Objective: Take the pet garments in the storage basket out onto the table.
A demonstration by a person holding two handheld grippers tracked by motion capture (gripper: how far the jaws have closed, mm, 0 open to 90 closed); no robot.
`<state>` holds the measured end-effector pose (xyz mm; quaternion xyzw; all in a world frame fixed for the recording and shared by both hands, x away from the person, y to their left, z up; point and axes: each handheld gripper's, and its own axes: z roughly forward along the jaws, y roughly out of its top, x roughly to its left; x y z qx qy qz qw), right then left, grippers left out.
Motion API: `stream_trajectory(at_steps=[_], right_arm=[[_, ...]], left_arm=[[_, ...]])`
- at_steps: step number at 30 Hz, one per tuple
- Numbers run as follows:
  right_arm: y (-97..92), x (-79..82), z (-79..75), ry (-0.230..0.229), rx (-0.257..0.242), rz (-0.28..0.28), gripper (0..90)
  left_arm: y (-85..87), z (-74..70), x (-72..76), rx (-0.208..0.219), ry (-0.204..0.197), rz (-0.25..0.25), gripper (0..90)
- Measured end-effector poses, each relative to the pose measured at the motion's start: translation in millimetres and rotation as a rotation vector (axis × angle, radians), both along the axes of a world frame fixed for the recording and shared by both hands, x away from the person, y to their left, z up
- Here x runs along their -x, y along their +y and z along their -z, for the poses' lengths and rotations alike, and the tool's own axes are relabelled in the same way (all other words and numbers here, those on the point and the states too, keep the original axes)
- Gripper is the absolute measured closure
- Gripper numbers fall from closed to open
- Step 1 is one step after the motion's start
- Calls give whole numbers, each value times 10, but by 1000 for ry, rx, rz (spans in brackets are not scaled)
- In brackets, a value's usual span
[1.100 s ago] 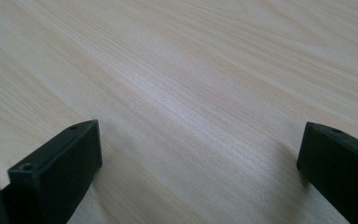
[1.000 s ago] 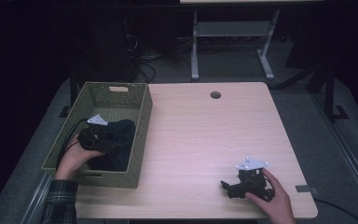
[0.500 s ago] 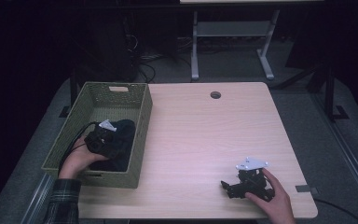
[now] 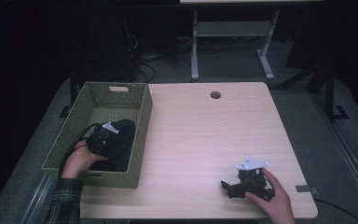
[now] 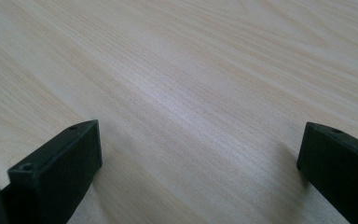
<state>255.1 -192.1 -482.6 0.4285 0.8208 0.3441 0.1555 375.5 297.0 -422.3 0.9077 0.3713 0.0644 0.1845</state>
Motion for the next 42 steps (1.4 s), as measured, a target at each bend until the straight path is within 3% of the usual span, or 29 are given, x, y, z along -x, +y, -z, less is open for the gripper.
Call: stream_trajectory(at_steps=[5,17,34,42], right_arm=[[0,-2,0,-1,0,-1,0],[-2,-10,0,-1,2,-4,0],[-1,-11,-1,-1,2,-4,0],[-1,-11,0,-1,2,-4,0]], left_arm=[[48,-39,-25,42,22,-28,655],[171,-182,-30,169,-20,-87,693],[350,-458,22,300,-175,-170,700],[424,-629,79,394,-234,-199,700]])
